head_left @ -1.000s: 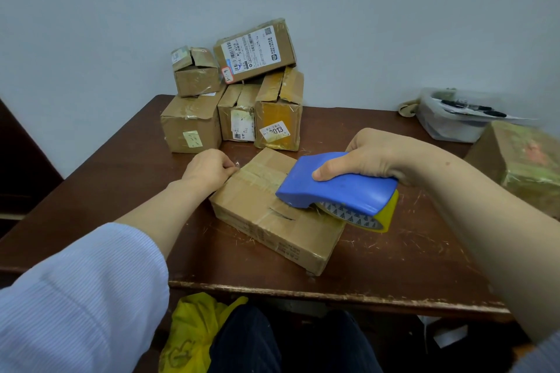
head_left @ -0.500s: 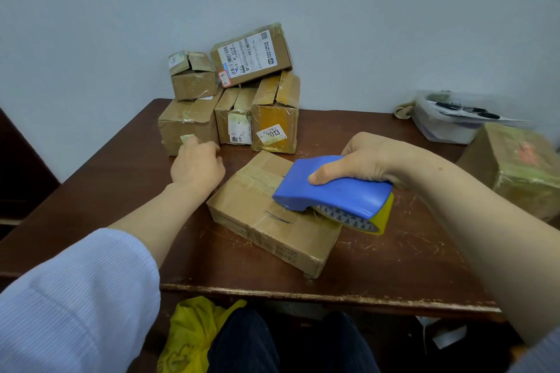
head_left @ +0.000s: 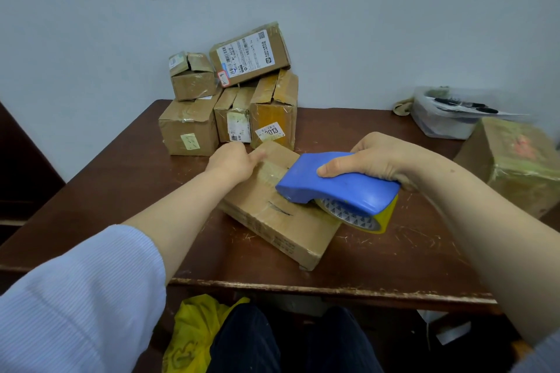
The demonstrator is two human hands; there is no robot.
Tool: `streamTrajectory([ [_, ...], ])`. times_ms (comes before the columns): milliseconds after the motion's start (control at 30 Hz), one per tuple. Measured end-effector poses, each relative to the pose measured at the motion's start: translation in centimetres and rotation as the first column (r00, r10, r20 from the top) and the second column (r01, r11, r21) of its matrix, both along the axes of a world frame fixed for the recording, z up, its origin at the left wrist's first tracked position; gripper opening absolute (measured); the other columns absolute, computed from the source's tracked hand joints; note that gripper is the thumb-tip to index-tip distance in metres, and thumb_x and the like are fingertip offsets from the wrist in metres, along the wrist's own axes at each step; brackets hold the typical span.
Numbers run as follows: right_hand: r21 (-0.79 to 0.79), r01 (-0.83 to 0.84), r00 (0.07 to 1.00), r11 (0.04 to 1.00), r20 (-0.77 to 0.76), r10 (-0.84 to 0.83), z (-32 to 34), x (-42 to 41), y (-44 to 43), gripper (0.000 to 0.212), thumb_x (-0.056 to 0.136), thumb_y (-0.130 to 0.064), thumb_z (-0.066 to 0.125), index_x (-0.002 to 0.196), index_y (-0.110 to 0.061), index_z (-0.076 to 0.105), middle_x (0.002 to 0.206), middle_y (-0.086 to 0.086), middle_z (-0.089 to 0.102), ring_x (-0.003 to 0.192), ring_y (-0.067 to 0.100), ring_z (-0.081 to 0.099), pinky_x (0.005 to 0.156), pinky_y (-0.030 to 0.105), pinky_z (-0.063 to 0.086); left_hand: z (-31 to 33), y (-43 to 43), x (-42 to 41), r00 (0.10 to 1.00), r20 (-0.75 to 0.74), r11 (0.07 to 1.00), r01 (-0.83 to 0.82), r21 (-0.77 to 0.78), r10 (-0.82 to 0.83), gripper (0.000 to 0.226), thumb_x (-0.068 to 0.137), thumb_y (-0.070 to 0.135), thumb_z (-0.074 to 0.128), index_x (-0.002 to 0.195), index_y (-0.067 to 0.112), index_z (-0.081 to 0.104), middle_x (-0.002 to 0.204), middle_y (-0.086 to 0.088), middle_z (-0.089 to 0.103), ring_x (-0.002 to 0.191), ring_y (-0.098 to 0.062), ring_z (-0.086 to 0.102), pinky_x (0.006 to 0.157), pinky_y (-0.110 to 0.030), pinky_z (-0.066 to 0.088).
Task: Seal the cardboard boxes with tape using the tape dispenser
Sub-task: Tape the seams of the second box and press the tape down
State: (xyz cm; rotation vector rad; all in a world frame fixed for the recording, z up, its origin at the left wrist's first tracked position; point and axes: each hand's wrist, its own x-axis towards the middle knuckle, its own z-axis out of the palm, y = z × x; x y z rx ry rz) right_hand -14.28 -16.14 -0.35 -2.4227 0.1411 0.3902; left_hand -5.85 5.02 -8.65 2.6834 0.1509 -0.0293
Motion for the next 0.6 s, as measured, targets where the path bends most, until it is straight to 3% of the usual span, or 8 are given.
streamTrajectory([
  [67, 0.001, 0.003, 1.000, 1.000, 0.005, -0.003, 0.0, 0.2, 0.0, 0.047, 0.064, -0.051, 0.079, 0.067, -0.010, 0.058, 0.074, 0.009, 0.056, 0.063, 0.022, 0.051, 0.060, 0.029, 0.038, -0.5, -0.2, 0.3, 1.000, -0.019, 1.000, -0.005, 0.026, 0.005, 0.056, 0.094, 0.053, 0.045, 0.083, 0.000, 0.059, 0.076, -0.009, 0.053, 0.071, -0.028, 0.051, 0.056, -0.032, 0.034],
  [133, -0.031, -0.012, 1.000, 0.999, 0.012, 0.012, 0.1, 0.4, 0.5, 0.051, 0.064, -0.054, 0.078, 0.066, -0.010, 0.054, 0.071, 0.007, 0.053, 0.059, 0.020, 0.048, 0.058, 0.028, 0.036, -1.3, -0.2, 0.4, 1.000, -0.012, 0.999, -0.027, 0.036, 0.027, 0.053, 0.093, 0.054, 0.045, 0.089, 0.004, 0.061, 0.094, -0.014, 0.062, 0.085, -0.034, 0.057, 0.064, -0.034, 0.037],
  [300, -0.289, -0.105, 0.991, 0.951, 0.050, 0.125, 0.9, 1.2, 1.7, 0.062, 0.061, -0.071, 0.070, 0.068, -0.014, 0.048, 0.071, 0.003, 0.048, 0.061, 0.017, 0.047, 0.053, 0.028, 0.036, -2.5, -0.5, -0.7, 0.997, 0.071, 0.991, -0.028, 0.131, 0.019, 0.044, 0.099, 0.045, 0.037, 0.116, 0.008, 0.055, 0.119, -0.015, 0.058, 0.110, -0.036, 0.053, 0.077, -0.038, 0.040],
  [367, -0.380, -0.126, 0.975, 0.916, 0.123, 0.185, 1.4, 1.3, 1.6, 0.072, 0.063, -0.074, 0.065, 0.104, -0.016, 0.061, 0.106, 0.005, 0.061, 0.094, 0.022, 0.059, 0.078, 0.035, 0.049, -2.7, -0.8, -1.4, 0.972, 0.184, 0.975, 0.109, 0.194, -0.145, 0.039, 0.102, 0.033, 0.033, 0.129, 0.010, 0.049, 0.134, -0.013, 0.050, 0.123, -0.033, 0.045, 0.092, -0.040, 0.038],
  [400, -0.405, -0.143, 0.965, 0.903, 0.148, 0.219, 1.5, 1.2, 1.7, 0.077, 0.068, -0.073, 0.061, 0.126, -0.022, 0.055, 0.128, 0.001, 0.056, 0.114, 0.022, 0.054, 0.094, 0.039, 0.046, -2.8, -1.0, -1.6, 0.952, 0.196, 0.958, 0.193, 0.214, -0.236, 0.040, 0.103, 0.030, 0.031, 0.136, 0.011, 0.045, 0.143, -0.011, 0.043, 0.131, -0.030, 0.038, 0.102, -0.040, 0.033],
  [433, -0.418, -0.181, 0.953, 0.890, 0.149, 0.264, 1.7, 0.9, 1.7, 0.074, 0.075, -0.070, 0.056, 0.136, -0.028, 0.049, 0.139, -0.004, 0.050, 0.124, 0.020, 0.049, 0.102, 0.039, 0.041, -2.8, -1.2, -1.7, 0.939, 0.165, 0.939, 0.260, 0.226, -0.300, 0.044, 0.104, 0.030, 0.028, 0.141, 0.012, 0.038, 0.151, -0.009, 0.034, 0.139, -0.027, 0.029, 0.110, -0.039, 0.024],
  [500, -0.432, -0.273, 0.929, 0.860, 0.114, 0.352, 1.7, 0.5, 2.0, 0.061, 0.081, -0.068, 0.051, 0.132, -0.035, 0.055, 0.137, -0.009, 0.053, 0.121, 0.017, 0.050, 0.102, 0.036, 0.040, -2.7, -1.4, -1.7, 0.937, 0.060, 0.914, 0.321, 0.250, -0.345, 0.051, 0.104, 0.034, 0.021, 0.150, 0.012, 0.023, 0.158, -0.007, 0.016, 0.146, -0.022, 0.013, 0.116, -0.037, 0.012],
  [600, -0.458, -0.369, 0.916, 0.809, -0.032, 0.400, 1.9, 0.1, 2.2, 0.087, 0.068, -0.070, 0.064, 0.141, -0.028, 0.044, 0.141, -0.009, 0.047, 0.126, 0.018, 0.046, 0.099, 0.028, 0.036, -3.0, -1.2, -1.6, 0.933, -0.010, 0.892, 0.348, 0.288, -0.361, 0.056, 0.103, 0.038, 0.017, 0.153, 0.013, 0.009, 0.160, -0.004, 0.003, 0.147, -0.020, 0.002, 0.118, -0.035, 0.008],
])
